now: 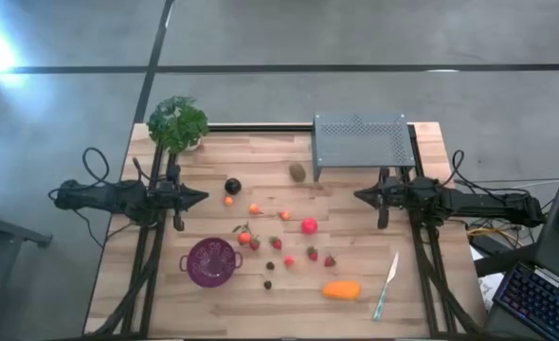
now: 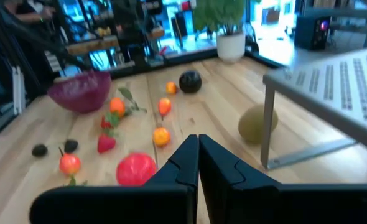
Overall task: Pick & Place Fruit
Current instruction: Put the violet strainer bowl on the shelf
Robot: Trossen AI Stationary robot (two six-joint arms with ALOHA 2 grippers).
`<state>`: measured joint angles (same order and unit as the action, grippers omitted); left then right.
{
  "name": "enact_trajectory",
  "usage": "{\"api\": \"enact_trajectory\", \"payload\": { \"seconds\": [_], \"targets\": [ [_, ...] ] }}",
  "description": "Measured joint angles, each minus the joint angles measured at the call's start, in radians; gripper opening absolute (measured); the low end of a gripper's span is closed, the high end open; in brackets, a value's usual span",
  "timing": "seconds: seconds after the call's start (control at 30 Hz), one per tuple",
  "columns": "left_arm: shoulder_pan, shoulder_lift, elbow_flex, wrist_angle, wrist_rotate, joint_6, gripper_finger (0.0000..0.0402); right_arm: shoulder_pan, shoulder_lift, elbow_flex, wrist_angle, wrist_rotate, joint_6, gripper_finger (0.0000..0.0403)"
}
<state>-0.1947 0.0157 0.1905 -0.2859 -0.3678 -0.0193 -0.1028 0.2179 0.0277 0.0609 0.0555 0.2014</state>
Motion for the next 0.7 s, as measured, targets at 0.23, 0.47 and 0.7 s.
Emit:
{"api": "enact_trajectory", "payload": {
  "seconds": [0.23,0.47,0.7],
  "targets": [
    [0.0,0.0,0.0,0.0,0.0,0.0,0.0007,0.0,0.0,0.0,0.158,0.0,0.001,0.0008],
    [0.0,0.0,0.0,0.035,0.0,-0.041,0.0007,0.0,0.001,0.0,0.288,-0.003,0.074,0.0008],
    [0.001,0.007,0.001,0.258,-0.018,-0.081,0.0007,0.0,0.007,0.0,0.286,-0.005,0.097,0.0009]
  ]
}}
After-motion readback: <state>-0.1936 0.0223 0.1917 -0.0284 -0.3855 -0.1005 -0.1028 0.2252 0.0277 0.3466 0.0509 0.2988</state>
